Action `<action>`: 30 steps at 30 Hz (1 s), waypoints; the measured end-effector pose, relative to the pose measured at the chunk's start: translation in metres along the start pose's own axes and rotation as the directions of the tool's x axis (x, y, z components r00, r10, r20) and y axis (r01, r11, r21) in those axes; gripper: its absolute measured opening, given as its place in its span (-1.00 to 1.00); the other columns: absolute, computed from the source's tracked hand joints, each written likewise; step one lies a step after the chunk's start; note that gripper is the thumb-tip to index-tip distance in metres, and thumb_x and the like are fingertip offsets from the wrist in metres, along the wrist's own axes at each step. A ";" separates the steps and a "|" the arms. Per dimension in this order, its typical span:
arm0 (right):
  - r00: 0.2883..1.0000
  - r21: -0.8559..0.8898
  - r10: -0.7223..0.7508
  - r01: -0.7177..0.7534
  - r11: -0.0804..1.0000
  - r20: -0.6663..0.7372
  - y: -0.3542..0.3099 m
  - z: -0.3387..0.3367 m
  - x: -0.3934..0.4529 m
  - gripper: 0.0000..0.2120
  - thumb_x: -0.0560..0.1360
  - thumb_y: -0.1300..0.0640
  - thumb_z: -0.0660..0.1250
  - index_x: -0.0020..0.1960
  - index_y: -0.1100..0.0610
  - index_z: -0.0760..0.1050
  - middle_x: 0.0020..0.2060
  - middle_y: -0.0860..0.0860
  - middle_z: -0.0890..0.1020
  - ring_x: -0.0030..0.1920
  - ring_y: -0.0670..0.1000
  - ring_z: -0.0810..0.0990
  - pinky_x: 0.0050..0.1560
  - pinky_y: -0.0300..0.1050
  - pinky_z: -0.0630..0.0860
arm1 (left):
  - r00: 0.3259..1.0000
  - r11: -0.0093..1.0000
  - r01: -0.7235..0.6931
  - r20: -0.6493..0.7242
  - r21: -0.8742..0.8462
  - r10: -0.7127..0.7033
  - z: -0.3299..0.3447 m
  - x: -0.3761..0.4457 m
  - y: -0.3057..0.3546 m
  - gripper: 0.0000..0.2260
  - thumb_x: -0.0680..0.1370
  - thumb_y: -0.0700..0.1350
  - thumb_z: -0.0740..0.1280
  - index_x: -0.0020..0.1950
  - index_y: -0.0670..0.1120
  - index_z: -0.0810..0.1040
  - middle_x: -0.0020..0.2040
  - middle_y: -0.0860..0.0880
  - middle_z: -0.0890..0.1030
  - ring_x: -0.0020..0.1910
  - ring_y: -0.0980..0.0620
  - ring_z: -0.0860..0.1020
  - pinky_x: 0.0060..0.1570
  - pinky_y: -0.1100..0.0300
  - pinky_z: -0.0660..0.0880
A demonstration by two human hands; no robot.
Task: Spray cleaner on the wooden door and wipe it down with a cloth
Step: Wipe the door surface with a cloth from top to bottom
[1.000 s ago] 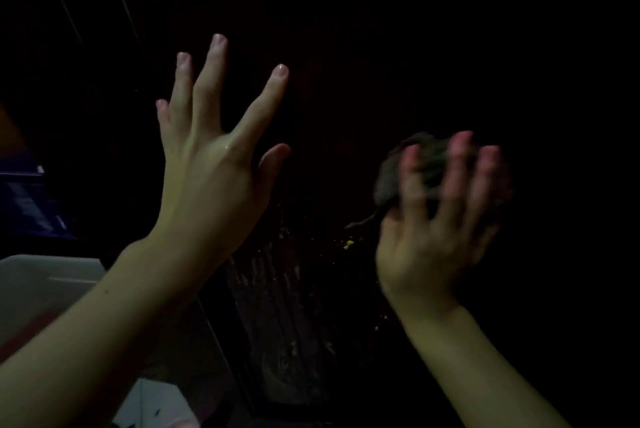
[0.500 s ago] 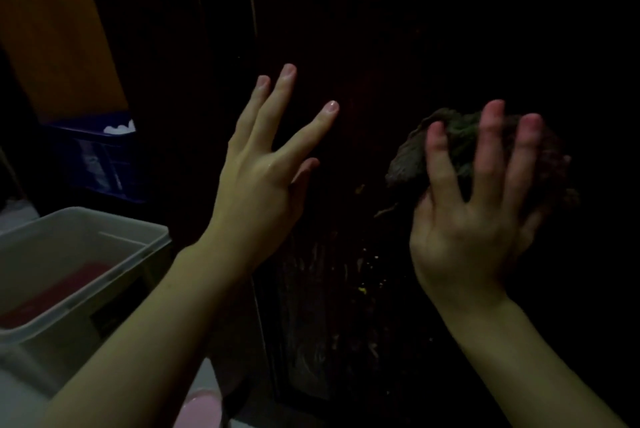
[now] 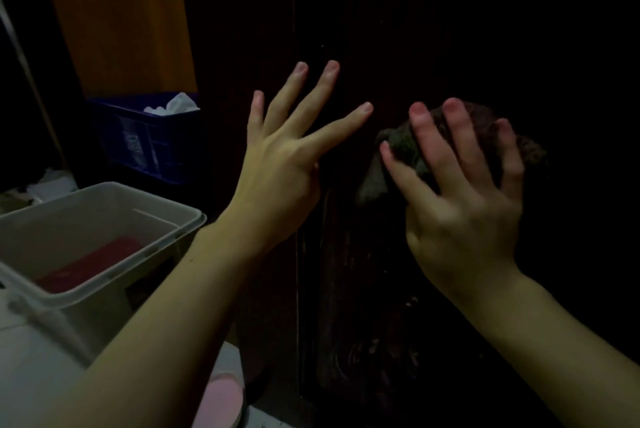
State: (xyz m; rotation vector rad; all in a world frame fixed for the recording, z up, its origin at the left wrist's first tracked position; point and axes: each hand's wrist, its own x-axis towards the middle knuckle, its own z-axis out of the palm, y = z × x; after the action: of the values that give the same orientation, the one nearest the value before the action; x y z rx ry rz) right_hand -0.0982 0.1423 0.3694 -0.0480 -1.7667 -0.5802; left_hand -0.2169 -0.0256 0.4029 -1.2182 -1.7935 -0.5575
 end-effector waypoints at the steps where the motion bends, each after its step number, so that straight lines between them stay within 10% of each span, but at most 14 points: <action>1: 1.000 -0.011 -0.005 0.005 1.000 0.003 -0.009 0.005 -0.002 -0.68 0.59 0.18 0.20 0.29 0.04 0.55 0.43 0.14 0.39 0.46 0.20 0.30 0.44 0.25 0.16 | 1.000 1.000 0.012 -0.007 -0.017 -0.012 -0.001 -0.001 -0.003 -0.48 0.51 -0.17 0.04 0.46 0.11 0.32 0.56 -0.13 0.13 0.54 -0.19 -0.01 0.39 -0.40 -0.03; 9: 0.823 0.135 -0.403 0.382 0.914 0.401 -0.036 0.007 -0.112 -0.57 0.59 0.19 0.02 0.35 0.08 0.50 0.48 0.10 0.31 0.50 0.10 0.23 0.52 0.13 -0.01 | 0.999 0.989 0.026 -0.034 -0.144 -0.031 0.008 -0.017 -0.022 -0.56 0.54 -0.10 0.12 0.43 -0.01 0.41 0.53 -0.33 0.05 0.53 -0.28 -0.03 0.46 -0.26 0.02; 19: 0.969 -0.033 -0.200 0.207 0.978 0.144 -0.063 0.026 -0.012 -0.67 0.57 0.14 0.21 0.30 0.09 0.54 0.44 0.14 0.37 0.47 0.18 0.29 0.44 0.24 0.18 | 0.989 0.917 0.096 -0.070 -0.386 -0.133 0.010 -0.036 -0.033 -0.56 0.62 0.03 0.02 0.39 -0.10 0.46 0.52 -0.26 0.15 0.54 -0.23 0.04 0.50 -0.14 0.00; 23: 0.792 0.073 -0.436 0.451 0.890 0.426 -0.072 0.023 -0.097 -0.57 0.51 0.18 0.14 0.34 0.09 0.51 0.47 0.11 0.32 0.51 0.14 0.20 0.51 0.20 0.01 | 0.985 0.882 0.140 -0.029 -0.450 -0.171 0.009 -0.043 -0.031 -0.40 0.59 0.23 -0.08 0.39 -0.10 0.45 0.52 -0.23 0.17 0.54 -0.21 0.03 0.51 -0.12 -0.03; 26: 0.671 0.147 -0.543 0.553 0.820 0.505 -0.072 0.020 -0.114 -0.58 0.53 0.15 0.14 0.35 0.11 0.49 0.48 0.14 0.31 0.52 0.14 0.16 0.52 0.20 -0.04 | 0.989 0.890 0.128 -0.016 -0.439 -0.150 0.006 -0.045 -0.033 -0.47 0.51 0.03 -0.02 0.41 -0.08 0.43 0.54 -0.21 0.14 0.55 -0.19 0.01 0.51 -0.11 -0.06; 30: 0.867 0.082 -0.380 0.374 0.924 0.323 -0.067 0.021 -0.057 -0.60 0.57 0.21 0.09 0.33 0.07 0.52 0.45 0.14 0.35 0.48 0.14 0.28 0.46 0.21 0.13 | 0.987 0.894 0.146 -0.001 -0.424 -0.161 0.008 -0.050 -0.034 -0.46 0.48 -0.06 -0.02 0.45 -0.06 0.37 0.55 -0.19 0.12 0.55 -0.17 -0.01 0.51 -0.11 -0.08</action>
State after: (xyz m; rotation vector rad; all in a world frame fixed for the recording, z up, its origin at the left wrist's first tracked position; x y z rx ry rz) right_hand -0.1234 0.1076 0.2892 0.2308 -2.1317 -0.8813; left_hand -0.2434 -0.0598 0.3598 -1.3439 -1.8024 -1.0998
